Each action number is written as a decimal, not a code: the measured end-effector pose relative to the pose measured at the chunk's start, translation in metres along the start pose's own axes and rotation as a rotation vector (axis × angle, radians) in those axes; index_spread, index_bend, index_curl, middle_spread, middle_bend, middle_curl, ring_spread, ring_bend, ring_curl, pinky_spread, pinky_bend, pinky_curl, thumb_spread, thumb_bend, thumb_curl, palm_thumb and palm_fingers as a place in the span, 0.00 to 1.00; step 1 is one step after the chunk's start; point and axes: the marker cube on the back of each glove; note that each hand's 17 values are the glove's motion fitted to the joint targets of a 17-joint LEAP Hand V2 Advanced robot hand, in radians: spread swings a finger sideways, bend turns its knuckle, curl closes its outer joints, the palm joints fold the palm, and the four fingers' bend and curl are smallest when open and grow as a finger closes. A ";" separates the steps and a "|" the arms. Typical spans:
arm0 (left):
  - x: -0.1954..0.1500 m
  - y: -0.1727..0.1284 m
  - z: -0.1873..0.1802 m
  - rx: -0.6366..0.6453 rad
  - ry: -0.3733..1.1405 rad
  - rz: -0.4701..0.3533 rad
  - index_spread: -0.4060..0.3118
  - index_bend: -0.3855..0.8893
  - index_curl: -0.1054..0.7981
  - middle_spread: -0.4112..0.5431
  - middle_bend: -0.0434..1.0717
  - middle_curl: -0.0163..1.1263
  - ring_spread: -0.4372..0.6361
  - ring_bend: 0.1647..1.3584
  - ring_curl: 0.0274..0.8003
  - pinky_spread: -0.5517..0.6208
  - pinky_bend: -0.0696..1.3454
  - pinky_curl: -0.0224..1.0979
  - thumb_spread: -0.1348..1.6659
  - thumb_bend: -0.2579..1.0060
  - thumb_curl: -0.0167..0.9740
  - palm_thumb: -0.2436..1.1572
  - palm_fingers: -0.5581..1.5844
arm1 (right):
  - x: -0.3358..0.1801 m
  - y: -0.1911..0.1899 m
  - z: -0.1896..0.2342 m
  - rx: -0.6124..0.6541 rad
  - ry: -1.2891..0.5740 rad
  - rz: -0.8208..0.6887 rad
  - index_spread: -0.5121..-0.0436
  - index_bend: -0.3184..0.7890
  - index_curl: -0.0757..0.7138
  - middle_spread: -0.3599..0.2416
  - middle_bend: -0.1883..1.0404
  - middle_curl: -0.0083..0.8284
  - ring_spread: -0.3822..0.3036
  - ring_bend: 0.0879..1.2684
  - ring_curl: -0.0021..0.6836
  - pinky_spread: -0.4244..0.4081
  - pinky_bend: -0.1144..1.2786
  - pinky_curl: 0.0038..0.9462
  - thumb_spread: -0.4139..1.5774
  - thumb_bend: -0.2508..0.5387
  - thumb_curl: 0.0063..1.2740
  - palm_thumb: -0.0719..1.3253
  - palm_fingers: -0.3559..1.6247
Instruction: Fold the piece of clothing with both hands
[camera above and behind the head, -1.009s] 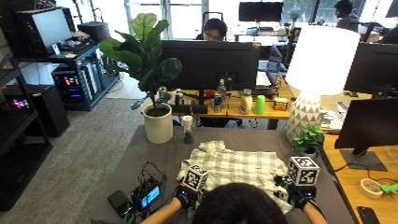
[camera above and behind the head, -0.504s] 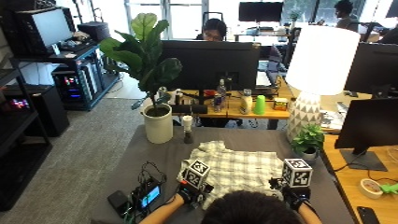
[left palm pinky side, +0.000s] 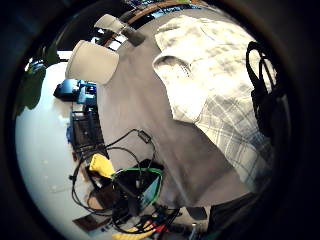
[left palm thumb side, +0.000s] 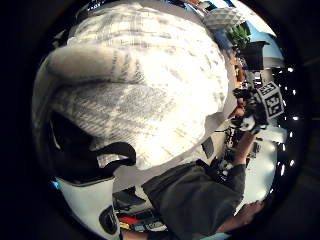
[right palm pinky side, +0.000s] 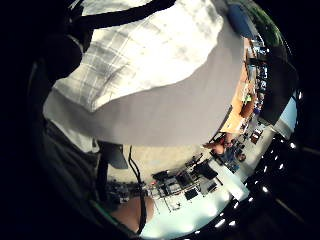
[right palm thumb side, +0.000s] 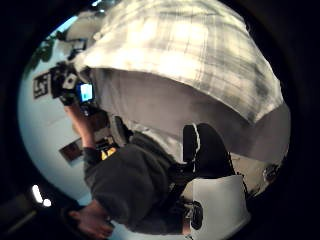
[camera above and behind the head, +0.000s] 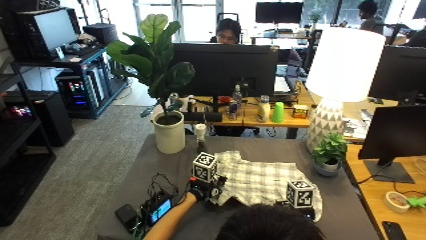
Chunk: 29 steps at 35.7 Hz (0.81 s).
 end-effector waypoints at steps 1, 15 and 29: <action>0.001 0.002 -0.004 0.005 0.007 0.002 0.20 0.51 0.58 0.15 0.47 0.45 0.09 0.47 0.56 0.18 0.38 0.41 0.60 0.34 0.61 0.69 0.81 | 0.007 -0.018 0.014 0.001 -0.003 0.009 0.66 0.37 0.43 0.46 0.36 0.53 0.37 0.33 0.59 0.57 0.33 0.39 0.78 0.40 0.23 0.55 0.56; -0.007 0.001 -0.018 0.039 0.088 -0.019 0.18 0.50 0.66 0.13 0.45 0.51 0.09 0.46 0.60 0.18 0.37 0.43 0.61 0.31 0.71 0.69 0.81 | 0.009 -0.048 0.020 0.225 0.050 0.131 0.67 0.41 0.44 0.45 0.34 0.55 0.36 0.32 0.60 0.54 0.37 0.41 0.75 0.39 0.30 0.66 0.57; -0.003 0.021 -0.017 -0.005 0.070 0.021 0.17 0.48 0.71 0.12 0.43 0.55 0.09 0.45 0.62 0.18 0.36 0.44 0.59 0.28 0.80 0.70 0.81 | 0.016 -0.034 -0.001 0.282 0.055 0.110 0.57 0.47 0.54 0.35 0.42 0.62 0.25 0.40 0.68 0.28 0.41 0.45 0.56 0.36 0.43 0.78 0.82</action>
